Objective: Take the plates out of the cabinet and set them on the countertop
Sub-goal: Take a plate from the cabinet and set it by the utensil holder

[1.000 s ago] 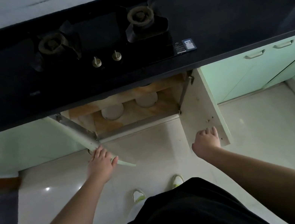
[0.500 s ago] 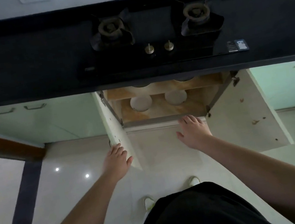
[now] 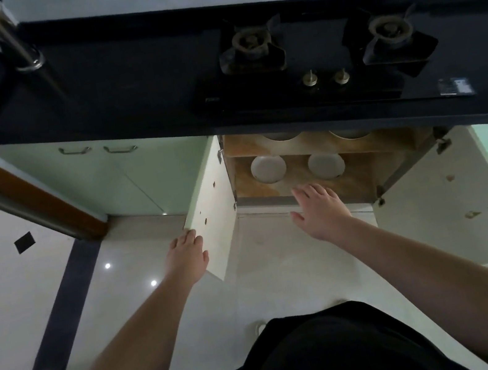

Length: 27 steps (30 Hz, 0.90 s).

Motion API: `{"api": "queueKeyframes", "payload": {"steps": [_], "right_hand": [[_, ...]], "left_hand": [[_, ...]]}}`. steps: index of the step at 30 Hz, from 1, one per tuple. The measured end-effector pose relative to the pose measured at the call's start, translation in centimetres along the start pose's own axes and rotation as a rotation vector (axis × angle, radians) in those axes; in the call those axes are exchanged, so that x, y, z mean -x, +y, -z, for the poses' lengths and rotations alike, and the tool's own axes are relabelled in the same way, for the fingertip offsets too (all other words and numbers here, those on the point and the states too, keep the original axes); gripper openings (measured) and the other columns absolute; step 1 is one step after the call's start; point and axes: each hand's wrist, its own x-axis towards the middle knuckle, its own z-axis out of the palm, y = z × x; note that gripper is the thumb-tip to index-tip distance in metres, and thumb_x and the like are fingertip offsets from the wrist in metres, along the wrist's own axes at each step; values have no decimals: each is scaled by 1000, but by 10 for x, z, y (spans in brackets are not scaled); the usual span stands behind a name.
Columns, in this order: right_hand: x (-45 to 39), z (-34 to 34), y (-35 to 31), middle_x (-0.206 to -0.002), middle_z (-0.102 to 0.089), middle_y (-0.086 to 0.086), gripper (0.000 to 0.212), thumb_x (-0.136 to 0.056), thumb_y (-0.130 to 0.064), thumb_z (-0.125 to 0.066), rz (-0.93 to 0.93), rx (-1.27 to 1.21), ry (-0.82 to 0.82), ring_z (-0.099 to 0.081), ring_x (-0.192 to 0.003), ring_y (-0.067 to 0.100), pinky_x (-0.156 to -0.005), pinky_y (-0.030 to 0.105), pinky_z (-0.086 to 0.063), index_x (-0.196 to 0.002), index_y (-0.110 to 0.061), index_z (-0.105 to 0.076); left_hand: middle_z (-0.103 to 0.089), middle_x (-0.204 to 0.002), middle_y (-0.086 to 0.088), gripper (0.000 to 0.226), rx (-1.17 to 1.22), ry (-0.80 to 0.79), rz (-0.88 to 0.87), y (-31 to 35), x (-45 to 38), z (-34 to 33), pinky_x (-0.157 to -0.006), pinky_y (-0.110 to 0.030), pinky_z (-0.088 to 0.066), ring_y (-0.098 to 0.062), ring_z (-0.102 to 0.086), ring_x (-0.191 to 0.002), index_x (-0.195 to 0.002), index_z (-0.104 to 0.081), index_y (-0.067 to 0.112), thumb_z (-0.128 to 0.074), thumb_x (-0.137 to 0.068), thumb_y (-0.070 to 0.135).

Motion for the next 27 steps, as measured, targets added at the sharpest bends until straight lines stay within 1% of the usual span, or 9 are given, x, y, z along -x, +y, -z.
{"api": "queueKeyframes", "payload": {"steps": [5,8,10,12,14,15,17,23,27], "right_hand": [[4,4,-12,-156,-29,5,63,-98,-46,-36,-1,7,15,-22,-144,23,-117,41,-19,-151,-15,-22],[7,7,-14,-156,-29,5,63,-99,-46,-36,-8,13,32,-22,-144,23,-117,40,-19,-151,-15,-21],[8,10,-14,-156,-29,4,63,-99,-47,-35,-19,8,46,-22,-145,22,-117,40,-20,-151,-16,-21],[10,13,-12,-156,-29,4,64,-98,-48,-35,-35,-4,69,-22,-145,22,-117,40,-20,-152,-17,-20],[12,16,-9,-157,-28,4,65,-98,-48,-36,-45,-16,106,-22,-145,22,-117,40,-19,-152,-18,-16],[13,17,-8,-157,-27,4,66,-98,-49,-36,-50,-19,123,-21,-145,22,-117,41,-18,-153,-19,-13],[15,18,-5,-159,-24,3,67,-97,-50,-37,-68,-17,149,-19,-146,23,-117,41,-17,-153,-21,-11],[16,22,10,-159,-24,2,67,-97,-51,-37,-82,-32,194,-18,-147,23,-118,42,-17,-153,-23,-12],[11,24,26,-160,-21,2,67,-98,-50,-35,-82,-61,210,-15,-148,21,-118,40,-16,-153,-21,-12]], "left_hand": [[-36,-153,-7,43,11,-9,6,-4,1,3,-111,-39,-24,-24,-26,-143,-134,-51,11,-40,-99,33],[-41,-149,-7,41,22,2,-5,5,-2,7,-109,-38,-27,-24,-31,-140,-131,-52,13,-39,-99,34],[-41,-149,-7,43,42,26,-9,13,-5,13,-108,-37,-28,-24,-31,-140,-135,-48,15,-40,-98,34],[-38,-152,-8,51,78,66,-27,20,-10,22,-110,-39,-29,-26,-30,-142,-146,-37,18,-41,-98,35],[-34,-156,-9,59,102,123,-52,26,-15,33,-111,-42,-30,-28,-28,-144,-152,-26,20,-41,-98,36],[-34,-156,-10,60,107,152,-64,30,-17,38,-112,-43,-30,-29,-28,-144,-153,-26,20,-41,-98,36],[-37,-154,-13,59,112,211,-89,37,-22,49,-112,-45,-31,-30,-30,-144,-152,-29,17,-41,-98,38],[-31,-158,-13,62,111,288,-147,65,-37,74,-117,-44,-22,-30,-22,-147,-153,-25,15,-28,-100,47],[-27,-160,-13,66,147,283,-174,83,-51,85,-119,-43,-20,-29,-19,-148,-153,-23,17,-18,-98,52]]}}
